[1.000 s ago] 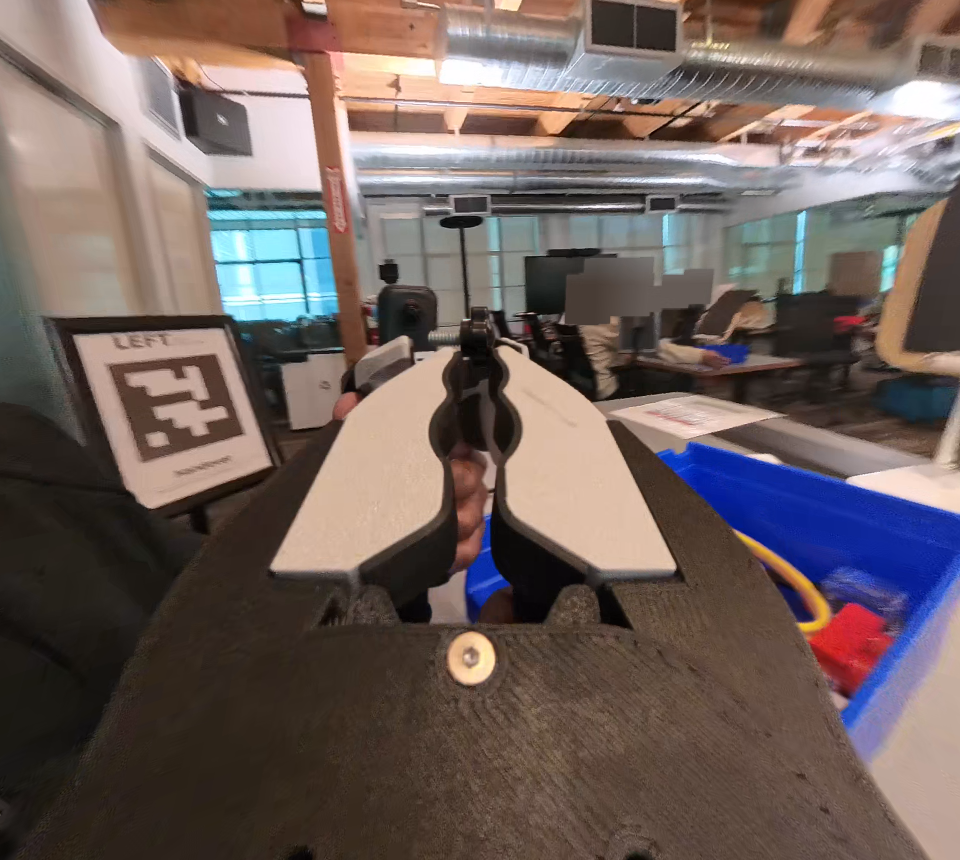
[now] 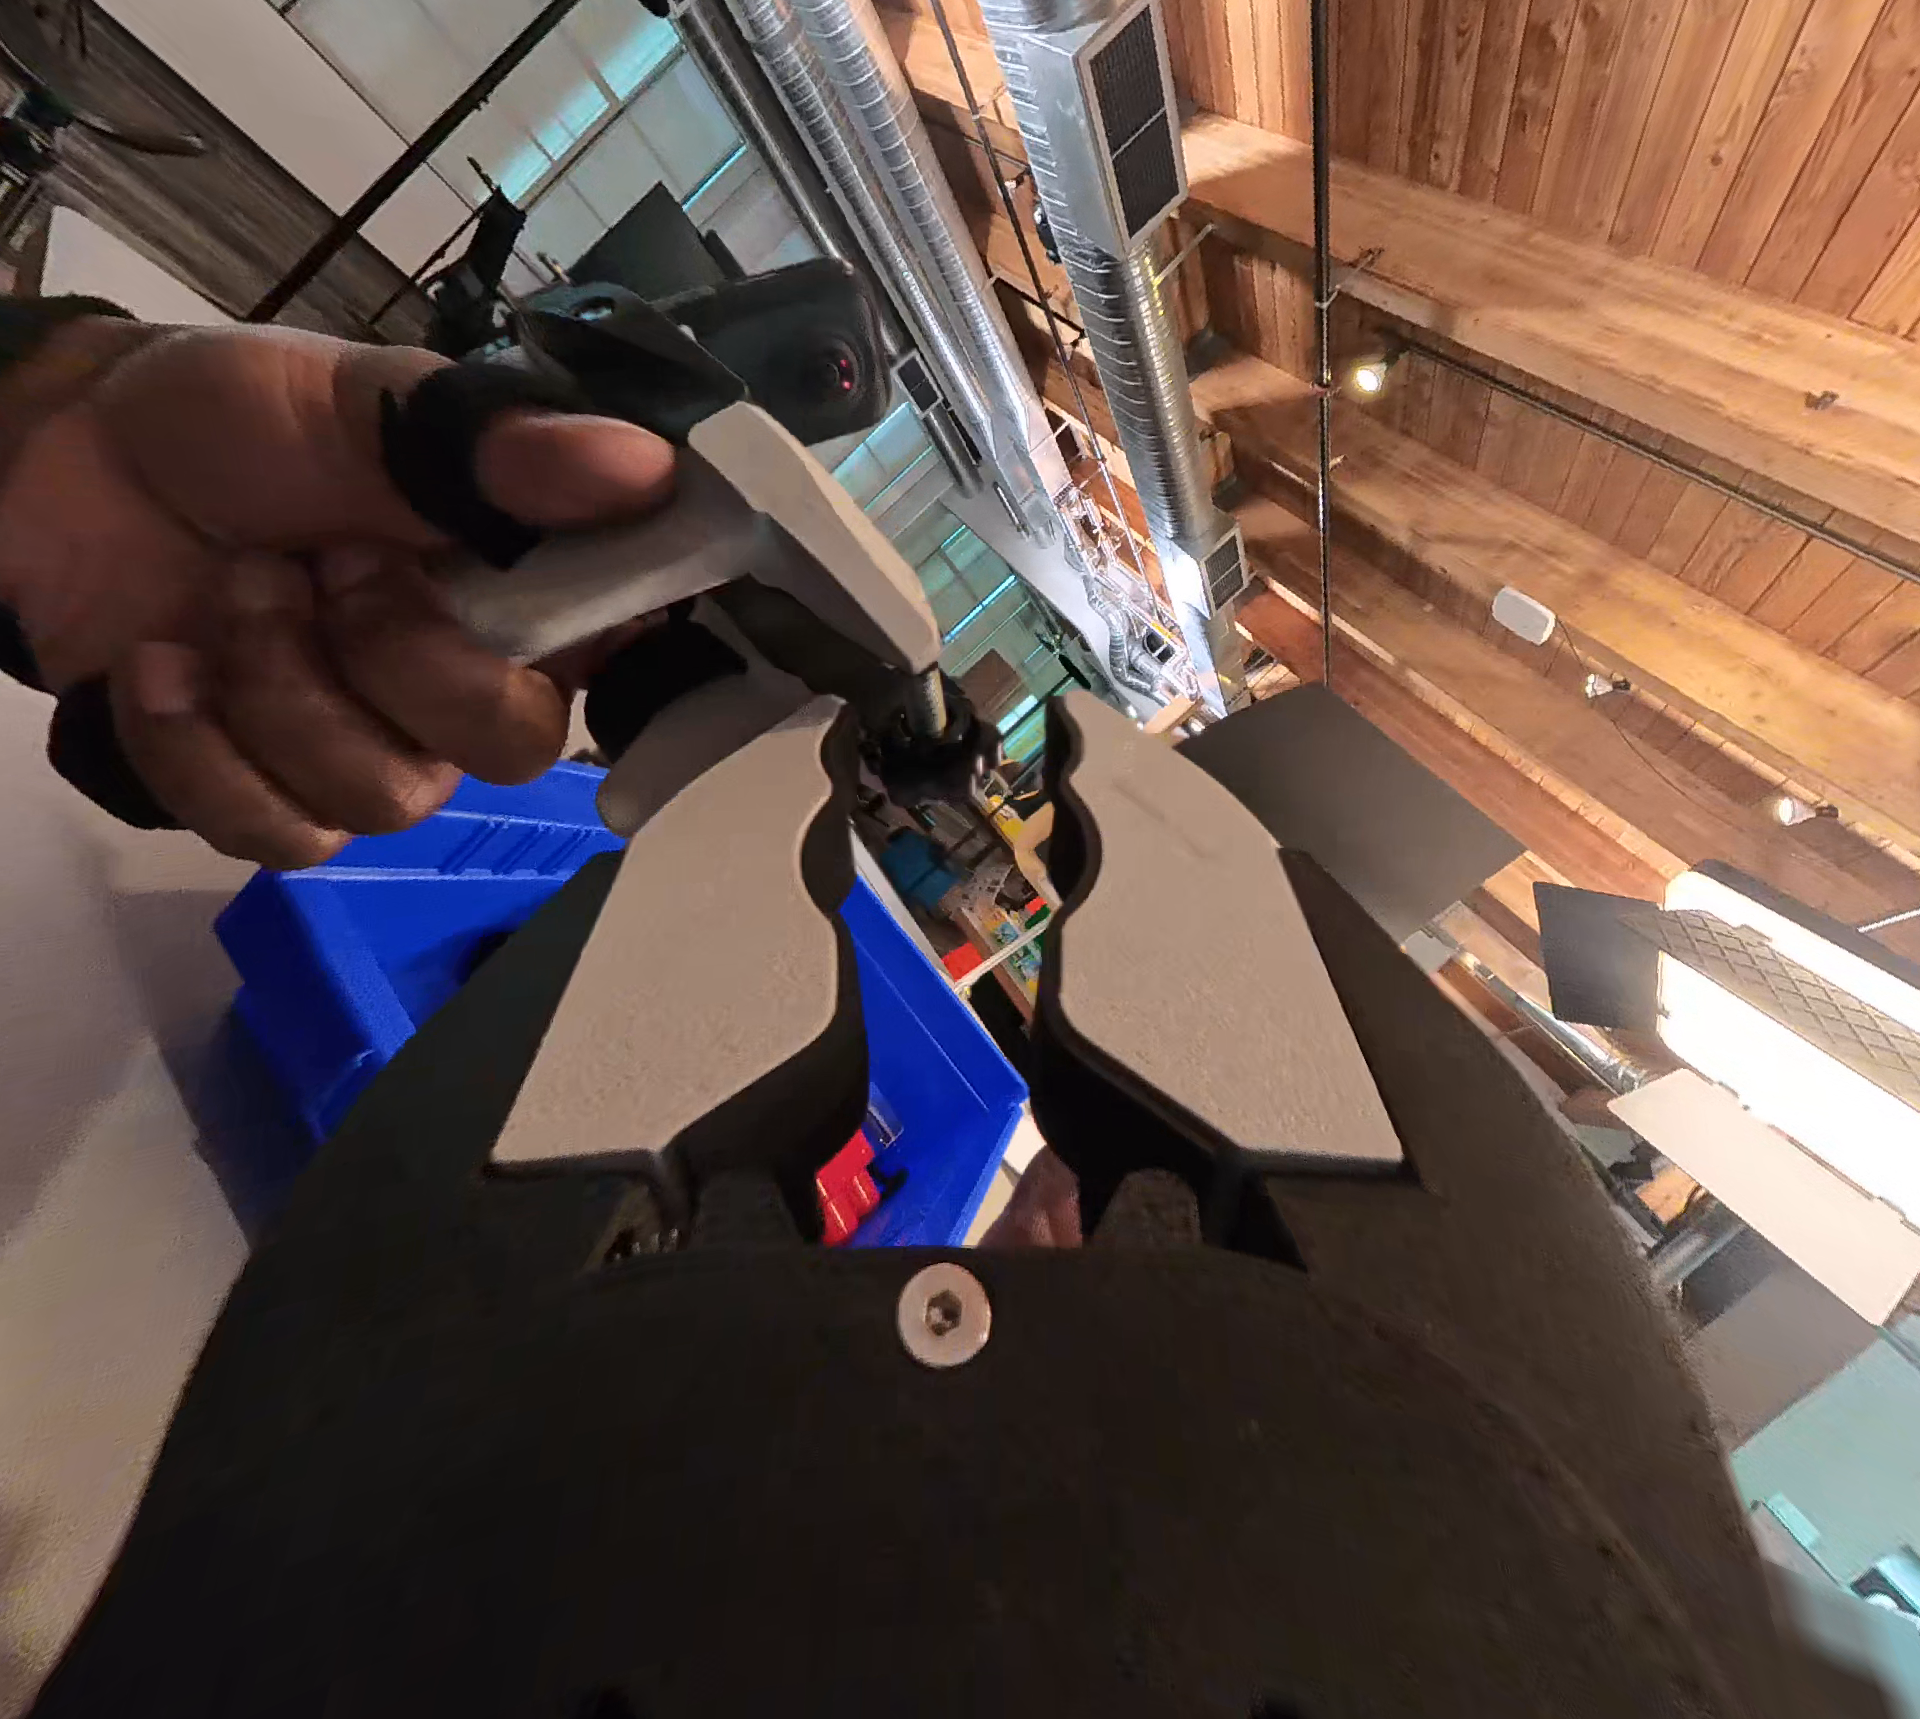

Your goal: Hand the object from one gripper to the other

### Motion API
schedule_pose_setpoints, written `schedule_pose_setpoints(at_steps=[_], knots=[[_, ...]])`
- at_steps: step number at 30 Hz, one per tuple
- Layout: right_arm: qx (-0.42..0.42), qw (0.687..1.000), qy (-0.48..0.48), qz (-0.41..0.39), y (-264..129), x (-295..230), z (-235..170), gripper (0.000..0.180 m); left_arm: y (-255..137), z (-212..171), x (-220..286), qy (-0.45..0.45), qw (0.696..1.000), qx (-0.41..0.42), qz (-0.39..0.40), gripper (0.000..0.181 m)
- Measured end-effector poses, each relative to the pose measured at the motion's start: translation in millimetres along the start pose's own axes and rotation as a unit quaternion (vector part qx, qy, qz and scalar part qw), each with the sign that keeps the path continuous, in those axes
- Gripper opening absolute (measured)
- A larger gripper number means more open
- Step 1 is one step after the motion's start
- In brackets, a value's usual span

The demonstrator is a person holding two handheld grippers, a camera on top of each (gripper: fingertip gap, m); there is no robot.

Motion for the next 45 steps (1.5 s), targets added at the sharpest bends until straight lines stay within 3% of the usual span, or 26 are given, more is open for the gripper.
schedule_pose_setpoints(at_steps=[6,10,12,15,19,23,27,32,34,45], knots=[[-0.011,1.0,0.003,0.002,2,-1,0,0.025,0,0,-3,-0.007,1.0,0.004,-0.008,0.024],[0.025,0.988,0.149,0.026,6,5,-4,0.025,-9,8,-2,0.062,0.996,0.06,0.021,0.039],[0.048,0.963,0.26,0.059,9,9,-9,0.025,-18,11,-3,0.139,0.985,0.083,0.066,0.04],[0.064,0.899,0.418,0.112,15,13,-20,0.025,-28,11,-4,0.255,0.956,0.093,0.114,0.043],[0.067,0.832,0.53,0.154,21,14,-30,0.025,-32,9,1,0.328,0.932,0.092,0.123,0.043],[0.097,0.785,0.583,0.187,19,18,-25,0.025,-25,5,12,0.411,0.895,0.056,0.165,0.042],[0.124,0.74,0.615,0.242,17,18,-17,0.025,-15,-3,29,0.511,0.838,0.025,0.192,0.042],[0.115,0.724,0.614,0.292,19,10,-12,0.025,-6,-14,50,0.63,0.744,0.038,0.219,0.038],[0.113,0.722,0.613,0.301,20,8,-10,0.025,-5,-16,53,0.653,0.72,0.041,0.23,0.034],[0.104,0.713,0.612,0.326,22,4,-9,0.025,-11,-20,53,0.682,0.7,0.019,0.211,0.027]])
Point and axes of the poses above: each gripper's, where its closed fingertips meet, y out along the fingers, z out of its top, x = y × z across the jaws, the point moved 10 cm from there along -y, back along the fingers, and after that the axes turned 4 degrees about -x, right-handed, at the moved point
